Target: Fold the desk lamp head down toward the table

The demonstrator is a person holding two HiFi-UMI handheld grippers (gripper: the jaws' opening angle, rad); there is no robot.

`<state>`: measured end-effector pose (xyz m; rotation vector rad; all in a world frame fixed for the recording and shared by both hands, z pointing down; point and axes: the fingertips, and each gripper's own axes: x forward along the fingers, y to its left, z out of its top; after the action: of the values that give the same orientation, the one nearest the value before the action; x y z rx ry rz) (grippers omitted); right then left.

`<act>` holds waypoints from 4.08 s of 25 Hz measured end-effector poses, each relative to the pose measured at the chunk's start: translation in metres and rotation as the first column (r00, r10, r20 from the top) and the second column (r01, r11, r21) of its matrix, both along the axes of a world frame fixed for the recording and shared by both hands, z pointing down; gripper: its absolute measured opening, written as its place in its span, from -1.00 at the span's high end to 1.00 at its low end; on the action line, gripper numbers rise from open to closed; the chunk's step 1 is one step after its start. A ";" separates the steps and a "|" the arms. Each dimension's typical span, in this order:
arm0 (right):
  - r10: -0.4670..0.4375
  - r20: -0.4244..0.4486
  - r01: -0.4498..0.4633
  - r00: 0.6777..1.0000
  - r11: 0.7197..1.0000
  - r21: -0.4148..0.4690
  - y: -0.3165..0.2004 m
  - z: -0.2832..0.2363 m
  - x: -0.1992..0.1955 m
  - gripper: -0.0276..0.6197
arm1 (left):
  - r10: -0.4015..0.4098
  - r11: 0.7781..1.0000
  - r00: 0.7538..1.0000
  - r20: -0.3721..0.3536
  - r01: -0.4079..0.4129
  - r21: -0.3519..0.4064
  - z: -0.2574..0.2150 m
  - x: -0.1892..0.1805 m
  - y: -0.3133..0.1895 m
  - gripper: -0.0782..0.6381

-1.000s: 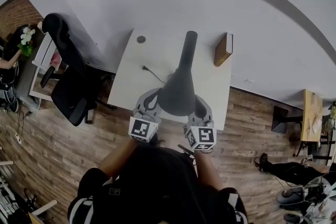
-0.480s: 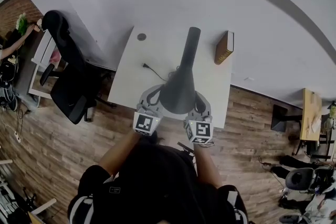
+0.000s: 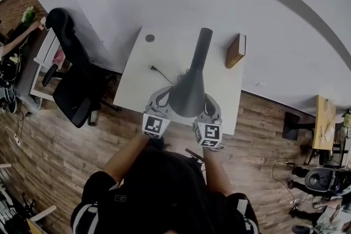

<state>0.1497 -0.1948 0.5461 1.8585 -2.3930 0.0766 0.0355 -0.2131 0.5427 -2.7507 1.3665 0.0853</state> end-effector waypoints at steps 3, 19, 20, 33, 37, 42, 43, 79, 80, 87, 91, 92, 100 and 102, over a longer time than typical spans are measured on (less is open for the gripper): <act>0.001 -0.010 -0.001 1.000 1.000 0.000 -0.002 0.002 0.000 0.86 | -0.006 1.000 1.000 -0.017 0.006 -0.008 -0.001 0.000 -0.002 0.70; -0.087 -0.226 0.073 0.970 0.995 -0.066 0.027 0.006 -0.008 0.38 | 0.013 1.000 1.000 0.015 -0.013 -0.013 0.005 -0.002 0.001 0.70; -0.096 -0.266 0.082 0.959 0.995 -0.064 0.032 0.004 -0.008 0.34 | 0.015 1.000 1.000 0.019 -0.015 -0.014 0.005 -0.001 0.000 0.70; -0.135 -0.740 0.232 0.659 0.972 0.029 0.059 -0.036 -0.037 0.24 | 0.016 1.000 1.000 0.021 -0.015 -0.015 0.004 -0.001 -0.001 0.70; -0.139 -0.764 0.258 0.631 0.965 0.038 0.055 -0.037 -0.044 0.27 | 0.010 1.000 1.000 0.027 -0.010 -0.014 0.004 -0.001 -0.001 0.70; -0.151 -0.794 0.286 0.589 0.958 0.030 0.054 -0.034 -0.049 0.42 | 0.004 1.000 1.000 0.025 -0.003 -0.019 0.005 0.001 -0.002 0.70; -0.152 -0.795 0.288 0.587 0.957 0.029 0.053 -0.033 -0.049 0.43 | 0.003 1.000 1.000 0.024 -0.003 -0.020 0.005 0.001 -0.002 0.70; -0.153 -0.812 0.305 0.564 0.952 0.033 0.053 -0.034 -0.051 0.47 | 0.108 0.880 0.642 0.759 -0.417 0.227 -0.034 0.006 0.065 -0.07; -0.154 -0.812 0.306 0.563 0.952 0.032 0.054 -0.033 -0.051 0.47 | 0.103 0.876 0.621 0.777 -0.426 0.225 -0.033 0.008 0.063 -0.06; -0.159 -0.815 0.311 0.558 0.950 0.027 0.054 -0.034 -0.050 0.47 | 0.089 0.841 0.519 0.850 -0.497 0.215 -0.028 0.023 0.062 0.18; -0.162 -0.812 0.313 0.561 0.949 0.027 0.053 -0.034 -0.049 0.47 | 0.100 0.842 0.530 0.842 -0.496 0.212 -0.027 0.026 0.062 0.23; -0.163 -0.812 0.313 0.561 0.949 0.026 0.053 -0.034 -0.049 0.47 | 0.102 0.843 0.534 0.839 -0.494 0.212 -0.027 0.026 0.062 0.23; -0.147 -0.846 0.306 0.512 0.952 0.020 0.047 -0.015 -0.048 0.42 | 0.029 0.842 0.523 0.852 -0.472 0.262 -0.009 0.026 0.055 0.23; -0.144 -0.852 0.309 0.503 0.951 0.021 0.045 -0.009 -0.047 0.40 | 0.003 0.836 0.520 0.854 -0.470 0.283 -0.004 0.027 0.053 0.23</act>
<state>0.1028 -0.1495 0.5372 1.1284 -1.8815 -0.8879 0.0622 -0.1599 0.5392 -2.0091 0.5464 -0.6925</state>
